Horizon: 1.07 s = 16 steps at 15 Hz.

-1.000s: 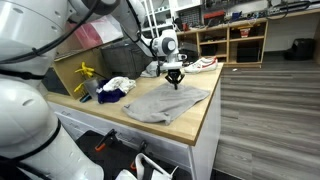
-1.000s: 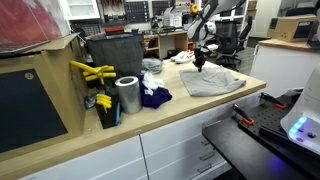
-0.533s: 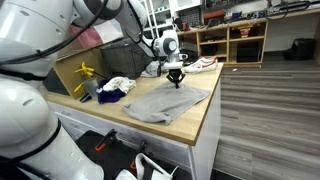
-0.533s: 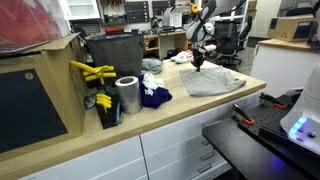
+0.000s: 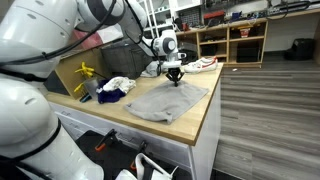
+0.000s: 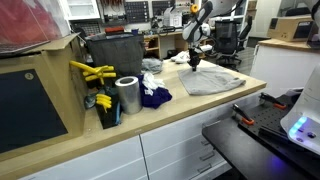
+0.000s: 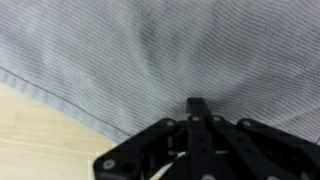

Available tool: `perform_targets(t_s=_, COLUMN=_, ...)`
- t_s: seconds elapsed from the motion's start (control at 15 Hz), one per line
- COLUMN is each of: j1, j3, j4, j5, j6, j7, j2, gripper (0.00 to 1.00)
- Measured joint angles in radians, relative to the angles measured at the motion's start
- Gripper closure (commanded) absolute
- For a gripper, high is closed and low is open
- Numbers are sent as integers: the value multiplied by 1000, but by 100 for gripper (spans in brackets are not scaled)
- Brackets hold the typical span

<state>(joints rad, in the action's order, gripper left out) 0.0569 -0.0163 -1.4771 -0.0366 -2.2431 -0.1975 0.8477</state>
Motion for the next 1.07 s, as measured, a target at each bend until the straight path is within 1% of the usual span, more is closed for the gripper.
perform_targets(t_s=0.4, j1=-37, j3=2, j4=144, j5=0, j6=23, j7=45, j2=81, gripper=100)
perform_targets(t_s=0.73, j1=-40, j3=-2, j4=288, j5=0, j6=31, j7=48, j2=164, gripper=100)
perform_targets(t_s=0.8, j1=-39, j3=-4, j4=311, j5=0, j6=32, j7=48, j2=177, gripper=74)
perform_targets(t_s=0.87, j1=-36, j3=-5, j4=329, j5=0, j6=33, j7=48, j2=186, gripper=72)
perform_targets(t_s=0.93, j1=-31, j3=-6, j4=341, j5=0, j6=37, j7=48, j2=190, gripper=66)
perform_targets(t_s=1.0, j1=-25, j3=-6, j4=351, j5=0, j6=49, j7=44, j2=189, gripper=60)
perform_targets(t_s=1.07, j1=-18, j3=-5, j4=359, j5=0, j6=71, j7=36, j2=186, gripper=51)
